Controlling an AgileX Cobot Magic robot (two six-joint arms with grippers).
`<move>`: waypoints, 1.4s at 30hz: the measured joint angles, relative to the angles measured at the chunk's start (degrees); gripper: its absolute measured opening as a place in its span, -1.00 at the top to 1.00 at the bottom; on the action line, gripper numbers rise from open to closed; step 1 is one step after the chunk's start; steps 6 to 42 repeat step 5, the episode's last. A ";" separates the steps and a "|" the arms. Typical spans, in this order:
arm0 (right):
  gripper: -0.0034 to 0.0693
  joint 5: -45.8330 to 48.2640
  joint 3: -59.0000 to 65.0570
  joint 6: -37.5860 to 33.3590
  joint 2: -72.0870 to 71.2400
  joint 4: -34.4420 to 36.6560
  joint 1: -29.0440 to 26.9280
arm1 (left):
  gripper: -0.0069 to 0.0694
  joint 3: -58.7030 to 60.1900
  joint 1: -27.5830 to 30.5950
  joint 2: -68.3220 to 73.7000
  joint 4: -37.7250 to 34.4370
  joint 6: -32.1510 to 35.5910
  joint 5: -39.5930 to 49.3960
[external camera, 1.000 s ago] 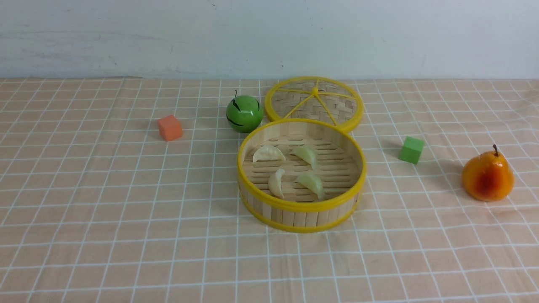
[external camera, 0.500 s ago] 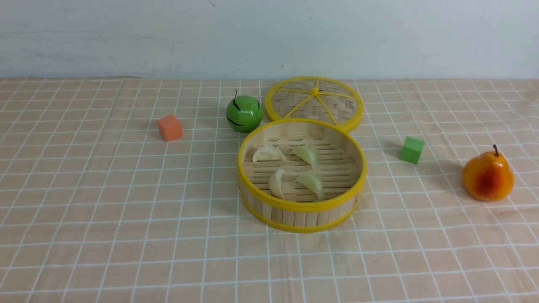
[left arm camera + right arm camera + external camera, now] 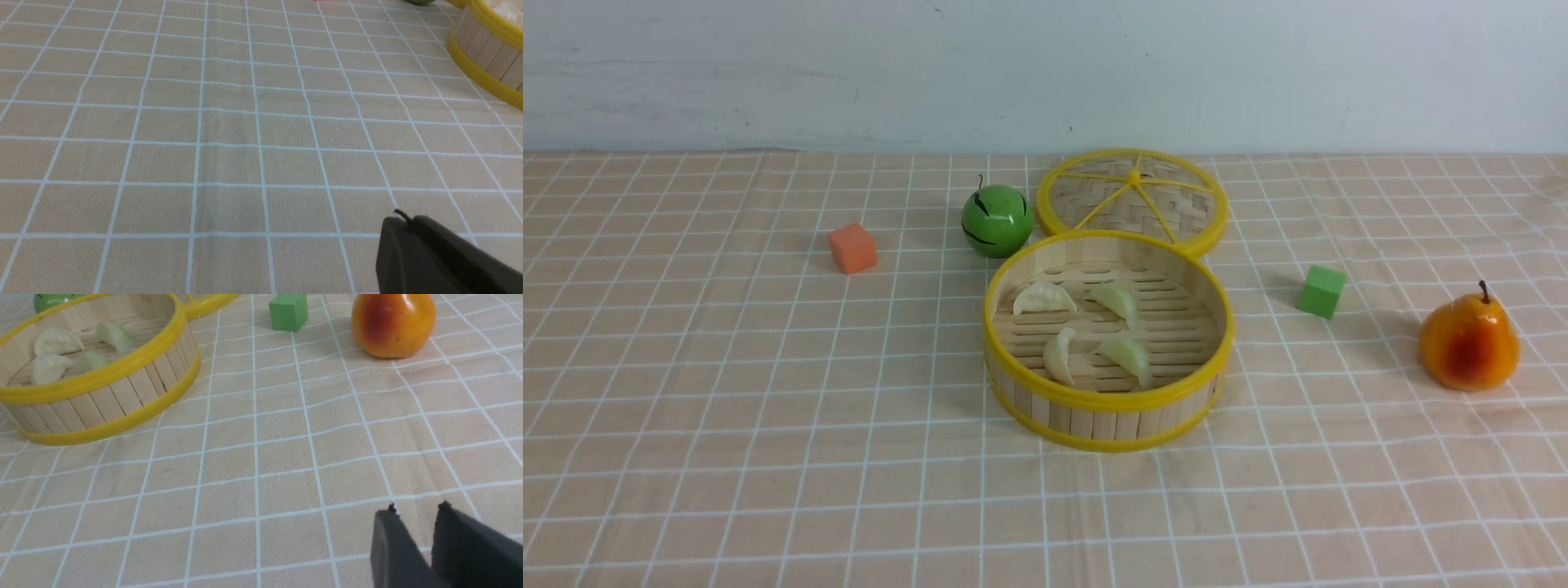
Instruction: Put the dumplings into the steamer on the table with the brown tablecloth.
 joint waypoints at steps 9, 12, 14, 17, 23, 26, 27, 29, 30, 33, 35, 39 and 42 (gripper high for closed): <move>0.44 0.00 0.00 0.00 0.00 0.00 0.00 | 0.81 0.00 0.00 0.00 0.00 0.00 0.00; 0.44 0.00 0.00 0.00 0.00 0.00 0.00 | 0.81 0.00 0.00 0.00 0.00 0.00 0.00; 0.44 0.00 0.00 0.00 0.00 0.00 0.00 | 0.81 0.00 0.00 0.00 0.00 0.00 0.00; 0.44 0.00 0.00 0.00 0.00 0.00 0.00 | 0.81 0.00 0.00 0.00 0.00 0.00 0.00; 0.44 0.00 0.00 0.00 0.00 0.00 0.00 | 0.81 0.00 0.00 0.00 0.00 0.00 0.00; 0.44 0.00 0.00 0.00 0.00 0.00 0.00 | 0.81 0.00 0.00 0.00 0.00 0.00 0.00; 0.44 0.00 0.00 0.00 0.00 0.00 0.00 | 0.81 0.00 0.00 0.00 0.00 0.00 0.00; 0.44 0.00 0.00 0.00 0.00 0.00 0.00 | 0.81 0.00 0.00 0.00 0.00 0.00 0.00; 0.44 0.00 0.00 0.00 0.00 0.00 0.00 | 0.81 0.00 0.00 0.00 0.00 0.00 0.00; 0.44 0.00 0.00 0.00 0.00 0.00 0.00 | 0.81 0.00 0.00 0.00 0.00 0.00 0.00; 0.44 0.00 0.00 0.00 0.00 0.00 0.00 | 0.81 0.00 0.00 0.00 0.00 0.00 0.00; 0.44 0.00 0.00 0.00 0.00 0.00 0.00 | 0.81 0.00 0.00 0.00 0.00 0.00 0.00; 0.44 0.00 0.00 0.00 0.00 0.00 0.00 | 0.81 0.00 0.00 0.00 0.00 0.00 0.00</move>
